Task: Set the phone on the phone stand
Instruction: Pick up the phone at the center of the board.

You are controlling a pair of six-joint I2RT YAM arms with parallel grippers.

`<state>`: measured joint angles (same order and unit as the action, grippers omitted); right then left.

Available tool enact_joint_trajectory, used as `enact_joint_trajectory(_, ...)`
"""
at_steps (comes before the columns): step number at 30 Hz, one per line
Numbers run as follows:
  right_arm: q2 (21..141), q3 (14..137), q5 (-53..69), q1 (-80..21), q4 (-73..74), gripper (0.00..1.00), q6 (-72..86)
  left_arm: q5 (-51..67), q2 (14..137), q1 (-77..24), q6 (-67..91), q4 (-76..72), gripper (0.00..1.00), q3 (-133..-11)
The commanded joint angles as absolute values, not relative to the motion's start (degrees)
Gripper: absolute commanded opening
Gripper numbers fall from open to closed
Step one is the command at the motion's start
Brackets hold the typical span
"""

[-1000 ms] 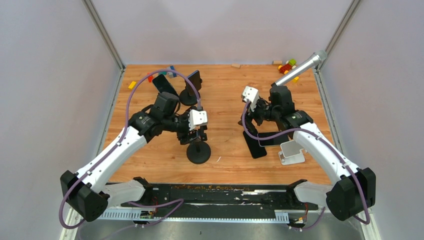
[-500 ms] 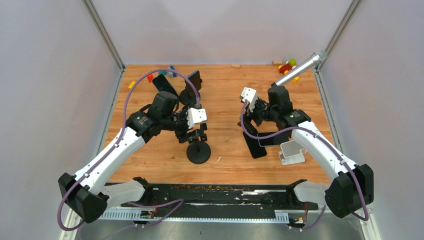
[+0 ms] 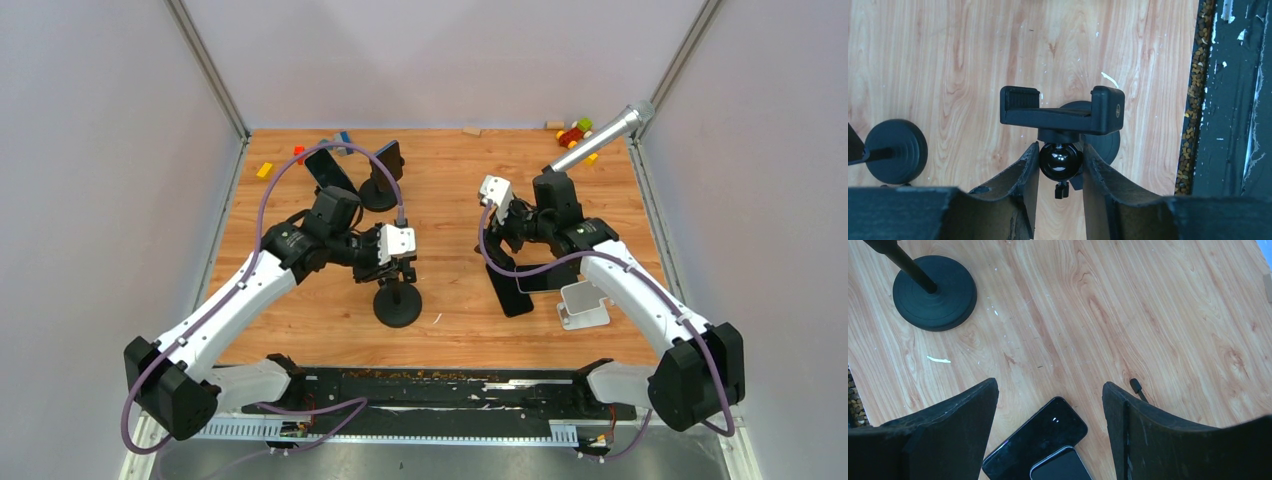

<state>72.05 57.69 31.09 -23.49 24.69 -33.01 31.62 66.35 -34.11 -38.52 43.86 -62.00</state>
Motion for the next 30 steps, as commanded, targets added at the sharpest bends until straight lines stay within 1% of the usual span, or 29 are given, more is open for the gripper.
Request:
enact_joint_trajectory(1,72.74,58.47,32.14,-23.76,24.59,0.77,-34.22,34.09,68.19,-34.19,-46.43,46.47,0.30,-63.44)
enact_joint_trajectory(3,73.14,58.47,32.11,-23.82,24.55,0.77,-34.20,35.38,68.90,-34.19,-49.27,47.45,0.22,-63.80)
enact_joint_trajectory(7,73.94,58.67,31.65,-23.85,24.72,0.77,-34.30,38.24,70.78,-34.11,-54.02,49.39,0.12,-65.74)
enact_joint_trajectory(9,74.09,58.79,31.45,-23.84,24.82,0.77,-34.22,39.49,73.01,-34.18,-56.28,51.32,0.09,-67.74)
enact_joint_trajectory(13,74.39,58.80,31.16,-23.75,25.08,0.77,-34.24,41.00,76.25,-34.19,-60.71,54.31,0.06,-71.23)
enact_joint_trajectory(17,74.84,58.91,31.02,-23.48,26.14,0.78,-34.21,41.33,79.27,-34.18,-64.47,55.49,0.06,-74.17)
enact_joint_trajectory(23,76.89,60.37,28.61,-23.03,28.43,0.79,-34.66,41.49,83.17,-33.76,-66.85,58.96,0.09,-78.31)
enact_joint_trajectory(25,77.59,60.63,27.10,-23.05,29.20,0.80,-34.91,42.26,83.60,-32.91,-66.84,59.31,0.14,-78.78)
enact_joint_trajectory(27,78.44,60.44,25.38,-23.03,30.01,0.81,-35.54,43.39,83.62,-31.83,-66.57,59.24,0.22,-78.66)
enact_joint_trajectory(30,79.33,60.04,22.36,-23.04,32.20,0.83,-37.90,44.17,82.70,-30.51,-65.80,59.08,0.35,-77.81)
